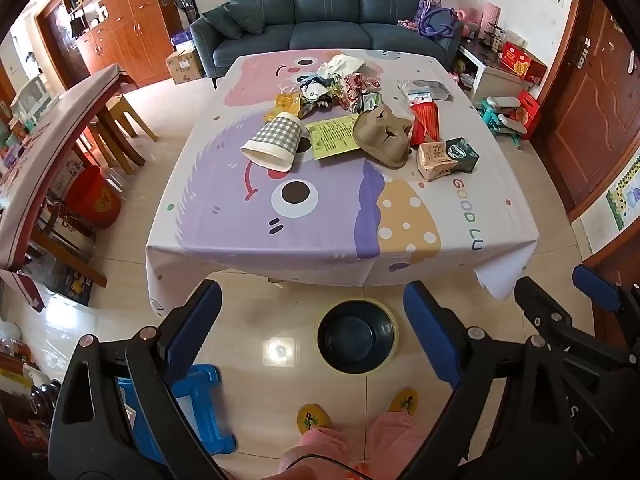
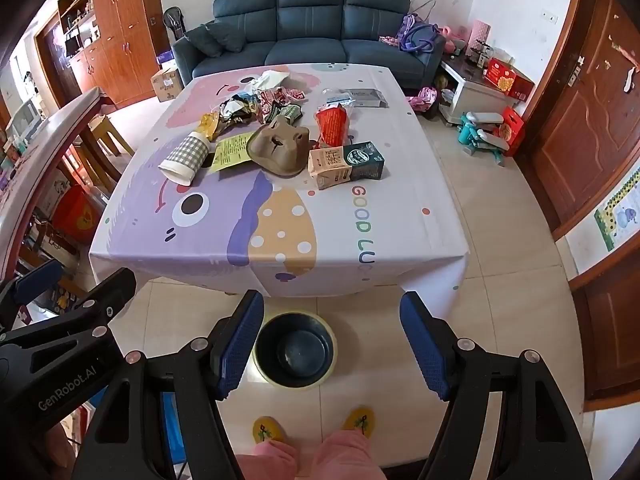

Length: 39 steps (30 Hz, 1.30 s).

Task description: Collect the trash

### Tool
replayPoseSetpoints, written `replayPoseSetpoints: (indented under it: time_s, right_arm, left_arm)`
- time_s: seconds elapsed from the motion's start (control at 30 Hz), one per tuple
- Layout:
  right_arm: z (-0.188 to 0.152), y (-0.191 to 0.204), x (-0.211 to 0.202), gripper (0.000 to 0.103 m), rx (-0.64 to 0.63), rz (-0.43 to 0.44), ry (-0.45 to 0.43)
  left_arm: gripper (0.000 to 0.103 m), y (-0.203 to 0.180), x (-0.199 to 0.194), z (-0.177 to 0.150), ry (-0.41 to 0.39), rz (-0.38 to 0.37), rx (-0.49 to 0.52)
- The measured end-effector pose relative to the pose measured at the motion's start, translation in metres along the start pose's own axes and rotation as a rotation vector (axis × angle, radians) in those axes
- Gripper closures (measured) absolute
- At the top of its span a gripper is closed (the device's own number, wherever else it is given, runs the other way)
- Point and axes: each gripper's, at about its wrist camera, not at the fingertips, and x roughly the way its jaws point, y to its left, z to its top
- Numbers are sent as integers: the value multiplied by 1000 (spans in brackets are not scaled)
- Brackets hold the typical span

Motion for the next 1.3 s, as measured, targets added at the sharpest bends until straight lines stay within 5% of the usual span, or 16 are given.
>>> replayPoseSetpoints:
  time_s: [1.3]
  right_arm:
    - [-6,4,-8,31,7,7,-10]
  left_arm:
    - [13,9,-14,-2,-18,-23,-2]
